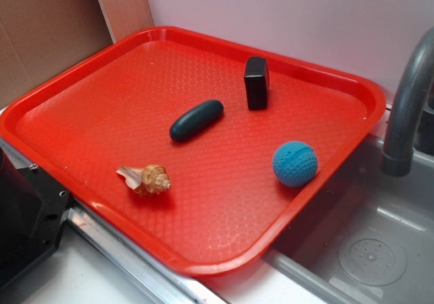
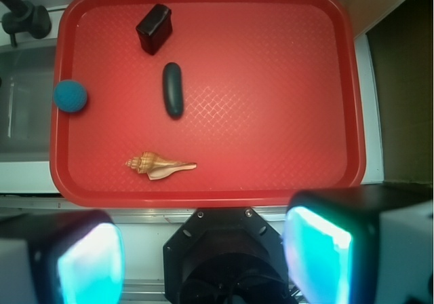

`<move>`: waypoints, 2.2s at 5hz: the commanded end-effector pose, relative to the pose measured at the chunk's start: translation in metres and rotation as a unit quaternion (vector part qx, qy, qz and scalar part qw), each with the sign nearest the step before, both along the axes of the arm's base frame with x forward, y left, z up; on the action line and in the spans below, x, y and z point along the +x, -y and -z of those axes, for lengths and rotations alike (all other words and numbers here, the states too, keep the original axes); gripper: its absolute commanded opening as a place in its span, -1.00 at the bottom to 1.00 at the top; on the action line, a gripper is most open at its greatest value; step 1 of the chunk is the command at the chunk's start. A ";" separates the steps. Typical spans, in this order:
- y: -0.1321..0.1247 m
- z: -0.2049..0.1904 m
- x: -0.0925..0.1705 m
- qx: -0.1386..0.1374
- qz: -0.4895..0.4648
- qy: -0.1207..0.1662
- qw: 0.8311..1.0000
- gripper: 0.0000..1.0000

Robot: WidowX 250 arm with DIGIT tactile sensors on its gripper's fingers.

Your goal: Grab the black box.

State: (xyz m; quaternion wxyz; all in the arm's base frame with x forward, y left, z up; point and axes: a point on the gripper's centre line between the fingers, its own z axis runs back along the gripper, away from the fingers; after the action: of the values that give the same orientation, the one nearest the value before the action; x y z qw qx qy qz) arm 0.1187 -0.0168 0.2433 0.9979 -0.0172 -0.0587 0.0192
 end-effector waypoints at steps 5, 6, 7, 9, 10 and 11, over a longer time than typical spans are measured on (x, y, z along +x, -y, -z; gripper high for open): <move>0.010 0.028 0.097 0.011 -0.251 0.089 0.964 1.00; 0.010 0.028 0.097 0.011 -0.251 0.089 0.964 1.00; 0.021 0.063 0.135 -0.016 -0.230 0.081 0.970 1.00; 0.041 0.116 0.180 -0.063 -0.245 0.087 0.963 1.00; 0.045 0.138 0.189 -0.054 -0.252 0.078 0.963 1.00; 0.045 0.168 0.198 -0.043 -0.255 0.063 0.964 1.00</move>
State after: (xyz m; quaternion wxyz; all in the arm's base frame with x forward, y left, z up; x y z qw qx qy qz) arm 0.3062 -0.0642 0.0572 0.9570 -0.0308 -0.0980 0.2714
